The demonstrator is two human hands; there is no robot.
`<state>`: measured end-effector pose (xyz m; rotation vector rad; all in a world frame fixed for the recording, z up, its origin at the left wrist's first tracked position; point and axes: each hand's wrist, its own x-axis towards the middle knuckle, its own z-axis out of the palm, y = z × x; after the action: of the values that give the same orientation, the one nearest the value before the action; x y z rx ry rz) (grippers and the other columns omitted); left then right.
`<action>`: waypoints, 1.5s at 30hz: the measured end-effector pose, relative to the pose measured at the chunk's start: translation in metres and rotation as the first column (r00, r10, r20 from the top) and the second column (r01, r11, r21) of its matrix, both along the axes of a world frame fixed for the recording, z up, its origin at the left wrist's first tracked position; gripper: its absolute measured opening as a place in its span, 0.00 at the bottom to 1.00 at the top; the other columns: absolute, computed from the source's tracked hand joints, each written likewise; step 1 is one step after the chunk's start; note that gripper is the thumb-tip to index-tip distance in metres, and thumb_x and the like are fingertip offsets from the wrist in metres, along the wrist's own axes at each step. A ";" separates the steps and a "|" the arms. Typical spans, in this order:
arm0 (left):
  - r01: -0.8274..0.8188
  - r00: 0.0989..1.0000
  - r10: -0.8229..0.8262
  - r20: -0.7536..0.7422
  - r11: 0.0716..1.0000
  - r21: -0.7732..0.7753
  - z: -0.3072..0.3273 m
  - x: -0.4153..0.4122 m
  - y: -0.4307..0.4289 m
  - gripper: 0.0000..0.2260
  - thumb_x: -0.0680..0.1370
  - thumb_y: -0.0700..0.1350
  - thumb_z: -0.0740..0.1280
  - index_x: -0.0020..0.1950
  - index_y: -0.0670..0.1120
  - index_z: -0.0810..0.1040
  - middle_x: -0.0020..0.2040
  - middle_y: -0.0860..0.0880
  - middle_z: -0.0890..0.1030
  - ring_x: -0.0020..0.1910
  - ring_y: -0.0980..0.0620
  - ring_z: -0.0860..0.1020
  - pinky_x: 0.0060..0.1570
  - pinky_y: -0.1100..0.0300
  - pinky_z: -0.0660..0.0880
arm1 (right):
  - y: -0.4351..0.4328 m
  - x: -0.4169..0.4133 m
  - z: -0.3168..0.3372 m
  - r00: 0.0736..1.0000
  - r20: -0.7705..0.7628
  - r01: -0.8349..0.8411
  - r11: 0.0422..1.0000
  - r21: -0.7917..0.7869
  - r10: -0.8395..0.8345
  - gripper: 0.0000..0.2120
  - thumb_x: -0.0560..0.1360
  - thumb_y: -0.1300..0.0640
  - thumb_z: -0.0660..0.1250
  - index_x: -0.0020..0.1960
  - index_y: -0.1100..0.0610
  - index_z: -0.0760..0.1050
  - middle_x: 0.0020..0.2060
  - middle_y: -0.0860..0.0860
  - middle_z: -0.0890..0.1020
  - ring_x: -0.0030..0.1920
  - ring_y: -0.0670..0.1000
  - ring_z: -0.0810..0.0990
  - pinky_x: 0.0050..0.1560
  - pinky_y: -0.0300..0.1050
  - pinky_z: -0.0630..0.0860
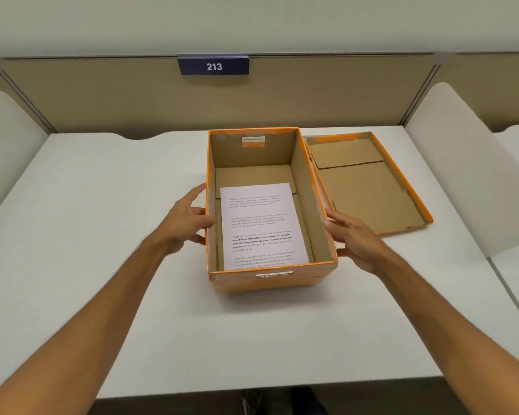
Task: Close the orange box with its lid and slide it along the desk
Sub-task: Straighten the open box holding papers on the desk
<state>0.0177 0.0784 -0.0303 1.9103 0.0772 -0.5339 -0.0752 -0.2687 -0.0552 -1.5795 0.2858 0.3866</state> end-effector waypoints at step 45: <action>-0.082 0.889 -0.135 0.437 0.893 0.442 0.009 -0.043 -0.029 0.28 0.77 0.50 0.70 0.75 0.46 0.68 0.74 0.43 0.70 0.71 0.42 0.70 0.65 0.47 0.70 | 0.033 -0.050 -0.010 0.947 0.123 0.318 0.914 -0.251 -0.296 0.19 0.81 0.46 0.64 0.70 0.52 0.75 0.62 0.50 0.82 0.58 0.50 0.82 0.60 0.57 0.80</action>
<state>-0.0252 0.0492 -0.0209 2.4540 -0.1486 -0.0615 -0.1253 -0.2355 -0.0649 -1.7758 0.5334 0.0365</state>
